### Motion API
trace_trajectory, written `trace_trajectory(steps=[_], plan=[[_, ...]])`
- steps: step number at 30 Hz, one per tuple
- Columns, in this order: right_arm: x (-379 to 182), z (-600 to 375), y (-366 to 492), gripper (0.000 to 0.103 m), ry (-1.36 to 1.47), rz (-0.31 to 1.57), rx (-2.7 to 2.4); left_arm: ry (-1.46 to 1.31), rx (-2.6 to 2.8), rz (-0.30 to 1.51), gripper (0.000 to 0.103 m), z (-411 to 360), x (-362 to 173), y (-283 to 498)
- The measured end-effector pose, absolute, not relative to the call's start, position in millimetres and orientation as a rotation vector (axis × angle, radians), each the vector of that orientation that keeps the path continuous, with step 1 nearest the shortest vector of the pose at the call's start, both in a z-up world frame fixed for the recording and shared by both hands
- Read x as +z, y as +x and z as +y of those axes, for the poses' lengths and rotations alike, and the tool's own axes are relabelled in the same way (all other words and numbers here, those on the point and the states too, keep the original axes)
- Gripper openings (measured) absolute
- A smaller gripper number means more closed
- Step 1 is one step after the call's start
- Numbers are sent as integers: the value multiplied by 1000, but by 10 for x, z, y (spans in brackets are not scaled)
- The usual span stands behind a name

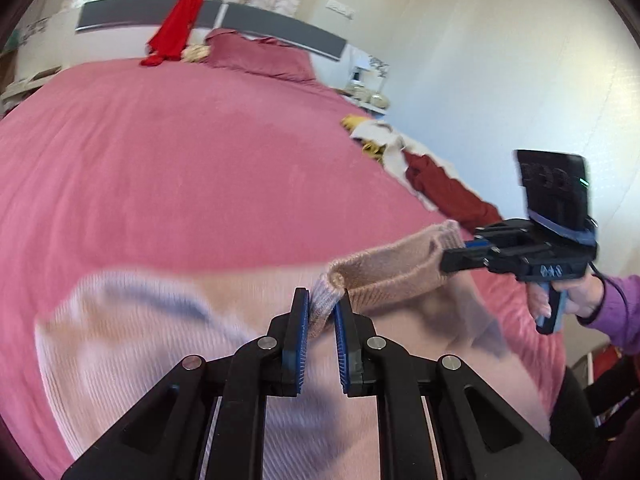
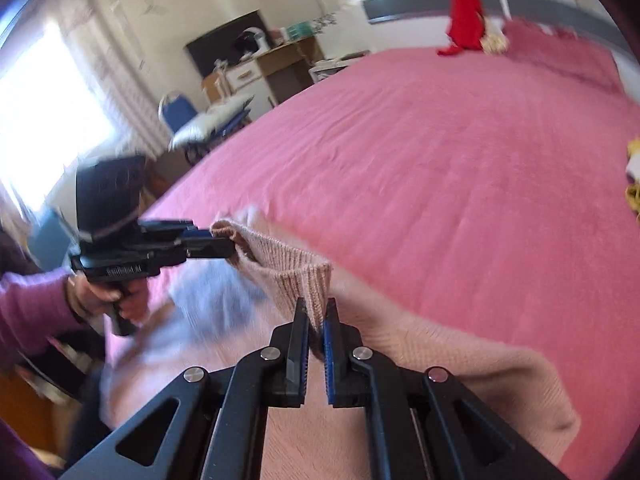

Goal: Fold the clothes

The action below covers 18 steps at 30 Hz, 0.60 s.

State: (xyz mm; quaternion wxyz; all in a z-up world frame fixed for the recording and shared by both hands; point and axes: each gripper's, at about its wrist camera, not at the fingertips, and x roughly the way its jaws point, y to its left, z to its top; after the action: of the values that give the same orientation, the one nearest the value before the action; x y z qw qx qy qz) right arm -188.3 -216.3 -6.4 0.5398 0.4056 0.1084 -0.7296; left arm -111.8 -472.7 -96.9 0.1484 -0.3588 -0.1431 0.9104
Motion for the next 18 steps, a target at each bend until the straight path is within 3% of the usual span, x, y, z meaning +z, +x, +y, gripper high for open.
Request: trace_trajectory(steps=[4,9,14,17,18], plan=[[-386,-2236,-1466,15,915,515,-1823,-1091,2682,-379,15,-4573,-1271,-858],[-715,-1939,-1204,20,1004,631,-1829,-1148,2614,-422,19,-4475,-1404,-343],[-531,-1431,-1171,20,1103,327,-1926,-1103,2659,-463,22,-4477,-1289,-59],[-403,-1418,-1421,23,1183,-35,-1875,-1046,2702,-675,34,-4636,-1192,-291],[-423,-1438,-1531,25,1224,-149,-1849,-1040,2707,-785,45,-4742,-1185,-378]])
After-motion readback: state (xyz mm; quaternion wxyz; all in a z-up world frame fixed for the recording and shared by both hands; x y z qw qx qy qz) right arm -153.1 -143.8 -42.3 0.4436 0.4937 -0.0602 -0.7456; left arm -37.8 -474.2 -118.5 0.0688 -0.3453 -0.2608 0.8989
